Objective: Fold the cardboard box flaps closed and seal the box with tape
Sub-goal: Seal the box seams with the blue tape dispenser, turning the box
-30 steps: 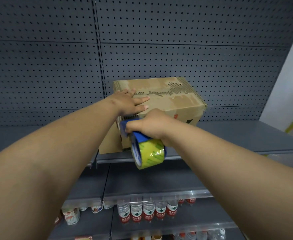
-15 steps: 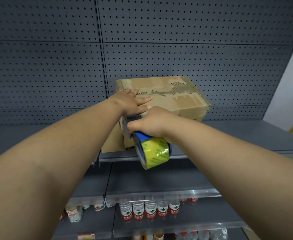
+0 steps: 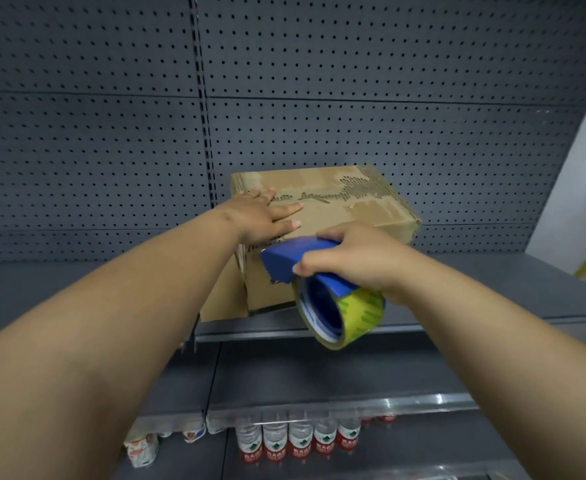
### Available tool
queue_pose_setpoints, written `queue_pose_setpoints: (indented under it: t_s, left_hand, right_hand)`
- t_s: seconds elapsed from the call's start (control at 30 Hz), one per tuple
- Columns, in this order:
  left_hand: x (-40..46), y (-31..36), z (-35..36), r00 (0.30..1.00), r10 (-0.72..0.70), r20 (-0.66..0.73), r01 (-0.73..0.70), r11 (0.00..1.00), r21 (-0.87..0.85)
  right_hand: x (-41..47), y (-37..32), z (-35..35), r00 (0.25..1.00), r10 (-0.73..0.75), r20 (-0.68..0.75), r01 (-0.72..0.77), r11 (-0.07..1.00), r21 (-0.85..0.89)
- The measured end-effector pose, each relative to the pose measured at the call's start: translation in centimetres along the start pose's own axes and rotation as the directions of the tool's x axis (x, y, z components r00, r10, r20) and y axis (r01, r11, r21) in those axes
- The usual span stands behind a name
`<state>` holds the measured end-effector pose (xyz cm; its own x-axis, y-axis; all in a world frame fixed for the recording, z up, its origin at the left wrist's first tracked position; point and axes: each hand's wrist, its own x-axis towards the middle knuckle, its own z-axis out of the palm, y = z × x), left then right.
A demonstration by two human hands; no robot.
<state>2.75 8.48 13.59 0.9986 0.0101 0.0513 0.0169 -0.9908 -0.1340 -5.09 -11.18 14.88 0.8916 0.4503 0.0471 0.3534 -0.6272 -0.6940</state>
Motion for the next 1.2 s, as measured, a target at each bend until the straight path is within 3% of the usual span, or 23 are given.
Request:
queue_pose_setpoints:
  t_s: [0.2,0.33,0.5,0.73,1.07,1.2]
  left_hand:
    - [-0.3,-0.2,-0.1,1.0,0.01,-0.012,-0.011,1.0,-0.008]
    - [-0.6,-0.4,-0.2,0.999,0.048,0.007,-0.047,0.999,-0.013]
    - [-0.8,0.2,-0.6,0.996,0.063,0.059,-0.069,0.992,0.107]
    - [0.1,2.7,-2.5,0.997,0.017,0.07,-0.041,0.934,0.355]
    - [4.0,10.6,-3.6,0.996,-0.064,-0.059,0.067,0.996,0.062]
    - [6.2,13.8,-3.2,0.99,-0.064,-0.128,0.092,0.968,0.233]
  right_hand:
    - [-0.3,0.1,-3.9,0.963,-0.139,-0.23,0.159,0.985,0.071]
    - [1.5,0.9,-4.2,0.897,-0.24,-0.372,0.188,0.967,-0.171]
    - [4.5,2.8,-4.1,0.855,-0.332,-0.399,0.154,0.897,-0.415]
    - [7.9,4.5,-6.2,0.843,-0.377,-0.385,0.154,0.853,-0.498]
    - [13.0,9.8,-10.7,0.8,-0.427,-0.421,0.118,0.801,-0.587]
    - [14.3,14.0,-12.9,0.796,-0.36,-0.487,0.034,0.829,-0.558]
